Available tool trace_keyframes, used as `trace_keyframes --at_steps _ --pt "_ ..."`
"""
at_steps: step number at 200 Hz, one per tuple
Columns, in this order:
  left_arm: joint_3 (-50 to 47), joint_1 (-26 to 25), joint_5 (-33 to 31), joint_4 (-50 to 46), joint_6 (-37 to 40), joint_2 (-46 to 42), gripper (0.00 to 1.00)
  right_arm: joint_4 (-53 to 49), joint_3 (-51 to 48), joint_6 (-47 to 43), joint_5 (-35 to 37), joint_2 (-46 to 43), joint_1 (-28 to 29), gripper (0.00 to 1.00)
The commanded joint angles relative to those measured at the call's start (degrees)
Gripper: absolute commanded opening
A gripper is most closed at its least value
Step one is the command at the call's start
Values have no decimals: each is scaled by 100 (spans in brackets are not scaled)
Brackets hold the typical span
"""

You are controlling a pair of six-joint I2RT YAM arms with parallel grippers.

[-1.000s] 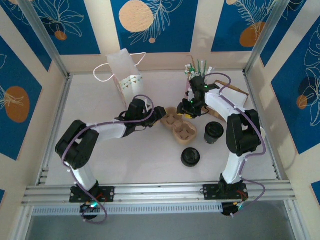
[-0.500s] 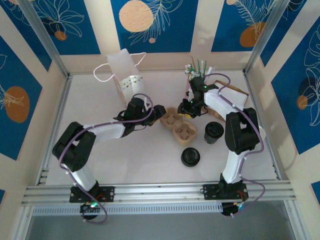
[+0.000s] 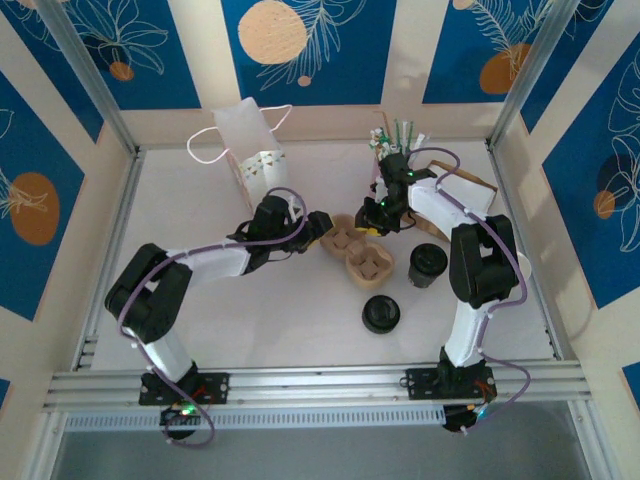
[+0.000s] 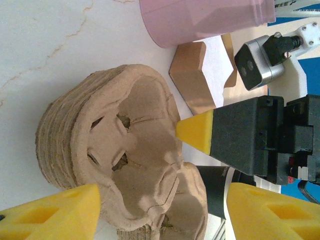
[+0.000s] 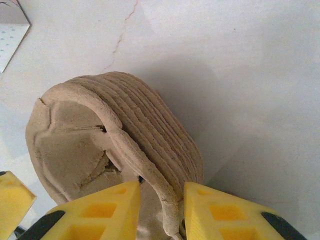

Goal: Pack the takeout coffee

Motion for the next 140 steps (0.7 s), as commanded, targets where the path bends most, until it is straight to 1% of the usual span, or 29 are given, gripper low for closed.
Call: trace_keyframes --at_steps 1,38,140 --pt "133 -4 108 -192 50 118 67 6 137 47 -179 1 -31 29" --pt "94 -4 89 -307 55 117 67 22 92 55 -188 0 -31 28" --pt "225 -29 168 -203 6 251 67 41 89 60 -275 27 -38 29"
